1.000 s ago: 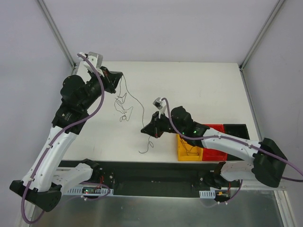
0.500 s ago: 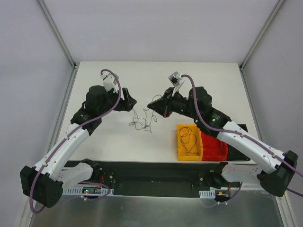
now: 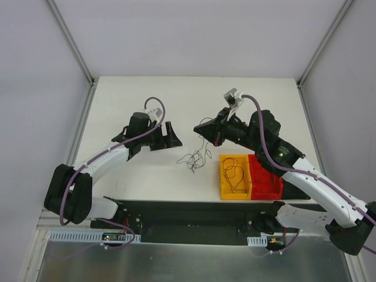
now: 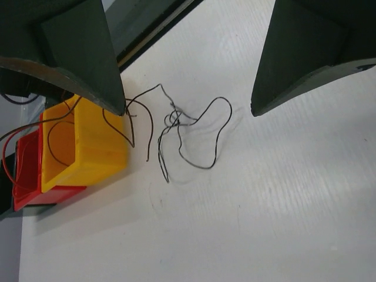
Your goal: Untangle the cables
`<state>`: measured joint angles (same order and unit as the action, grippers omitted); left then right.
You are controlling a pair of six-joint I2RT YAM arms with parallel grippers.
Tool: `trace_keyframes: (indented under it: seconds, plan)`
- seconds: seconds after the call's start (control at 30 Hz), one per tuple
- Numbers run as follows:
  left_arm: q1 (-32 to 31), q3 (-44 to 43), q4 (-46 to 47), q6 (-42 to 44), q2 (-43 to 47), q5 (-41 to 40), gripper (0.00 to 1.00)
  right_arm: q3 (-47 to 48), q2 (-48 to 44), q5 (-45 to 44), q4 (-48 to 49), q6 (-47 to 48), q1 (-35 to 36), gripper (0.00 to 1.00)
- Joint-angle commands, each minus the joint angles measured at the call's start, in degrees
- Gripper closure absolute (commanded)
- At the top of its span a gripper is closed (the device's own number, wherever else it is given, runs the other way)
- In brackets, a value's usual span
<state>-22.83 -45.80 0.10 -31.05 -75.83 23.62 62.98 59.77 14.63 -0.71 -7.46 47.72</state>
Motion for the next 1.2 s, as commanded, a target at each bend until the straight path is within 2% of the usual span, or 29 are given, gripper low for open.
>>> trace_keyframes:
  seconds: [0.0, 0.2, 0.3, 0.4, 0.57, 0.83, 1.03, 1.17]
  plan:
    - [-1.8, 6.1, 12.3, -8.4, 0.1, 8.4, 0.14, 0.1, -2.4, -0.9, 1.1, 1.5, -0.4, 1.0]
    - [-7.6, 13.5, 26.0, -8.7, 0.5, 10.2, 0.27, -0.9, -4.1, -1.4, 1.0, 1.8, -0.6, 1.0]
    - [-10.0, 14.3, 28.7, -7.8, -0.2, 9.4, 0.34, -0.9, -4.4, -1.4, 1.0, 1.7, -0.7, 1.0]
    - [-11.5, 14.1, 30.3, -8.6, -2.6, 9.9, 0.47, -0.8, -4.4, -1.1, 1.0, 1.2, -0.8, 1.0]
    - [-12.6, 14.0, 36.6, -11.6, -8.1, 11.9, 0.49, -0.6, -4.9, -1.0, 1.0, 0.7, -0.6, 1.0]
    - [-15.0, 13.1, 44.3, -13.9, -16.0, 14.3, 0.61, -0.6, -4.7, -0.7, 1.0, -0.1, -0.7, 1.0]
    - [-16.0, 15.1, 60.6, -23.5, -23.1, 17.3, 0.56, -0.6, -4.9, -0.9, 1.0, -0.3, -0.6, 1.0]
    - [-16.9, 14.3, 64.8, -26.4, -27.9, 17.6, 0.62, -0.8, -4.8, -0.9, 1.0, -0.3, -0.7, 1.0]
